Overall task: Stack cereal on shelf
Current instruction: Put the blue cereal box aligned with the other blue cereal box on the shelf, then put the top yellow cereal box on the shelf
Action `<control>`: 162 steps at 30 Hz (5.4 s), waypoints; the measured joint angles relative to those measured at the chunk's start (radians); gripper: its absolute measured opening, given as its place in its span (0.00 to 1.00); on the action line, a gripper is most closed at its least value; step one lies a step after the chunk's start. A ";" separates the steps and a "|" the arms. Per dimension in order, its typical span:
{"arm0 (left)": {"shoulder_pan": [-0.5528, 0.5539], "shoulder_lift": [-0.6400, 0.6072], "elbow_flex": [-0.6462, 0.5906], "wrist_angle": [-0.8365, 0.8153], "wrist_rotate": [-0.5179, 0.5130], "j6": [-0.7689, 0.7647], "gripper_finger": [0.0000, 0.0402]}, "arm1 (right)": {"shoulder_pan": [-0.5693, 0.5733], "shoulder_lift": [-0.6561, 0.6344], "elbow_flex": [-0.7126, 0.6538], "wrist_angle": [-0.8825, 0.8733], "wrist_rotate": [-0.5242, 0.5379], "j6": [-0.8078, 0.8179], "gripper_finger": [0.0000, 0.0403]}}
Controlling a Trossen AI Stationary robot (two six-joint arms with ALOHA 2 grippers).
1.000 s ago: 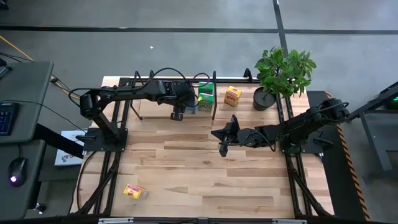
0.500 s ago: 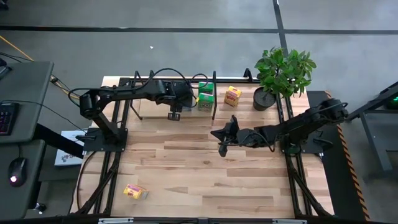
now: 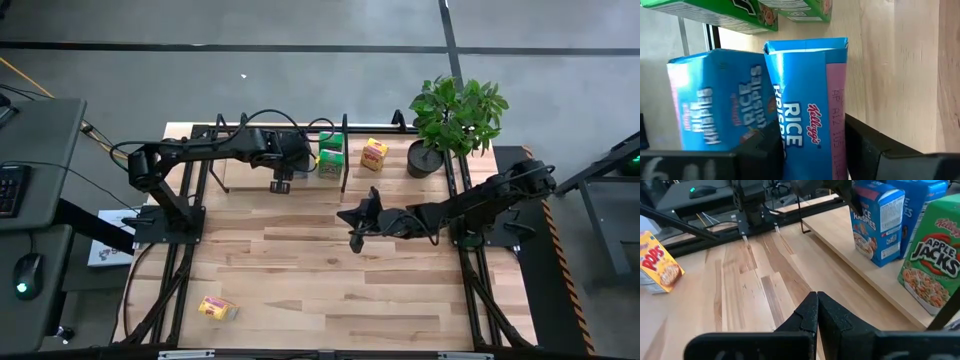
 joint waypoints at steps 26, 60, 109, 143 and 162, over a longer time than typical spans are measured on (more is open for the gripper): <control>-0.004 -0.012 0.181 -0.129 -0.001 0.005 0.63 | 0.000 -0.001 0.000 0.037 -0.009 -0.006 0.00; 0.138 -0.348 -0.453 0.335 0.120 -0.185 0.00 | 0.000 -0.002 -0.001 0.050 -0.013 -0.021 0.00; -0.122 -1.109 -0.987 0.993 0.415 -0.543 0.00 | -0.055 -0.002 0.001 0.292 -0.029 -0.042 0.01; -0.323 -1.124 -1.128 1.196 0.277 -0.593 0.00 | -0.043 0.051 0.490 -1.367 0.470 0.795 0.65; -0.322 -1.123 -1.129 1.193 0.262 -0.587 0.00 | -0.171 -0.114 0.041 -0.902 0.359 0.574 0.64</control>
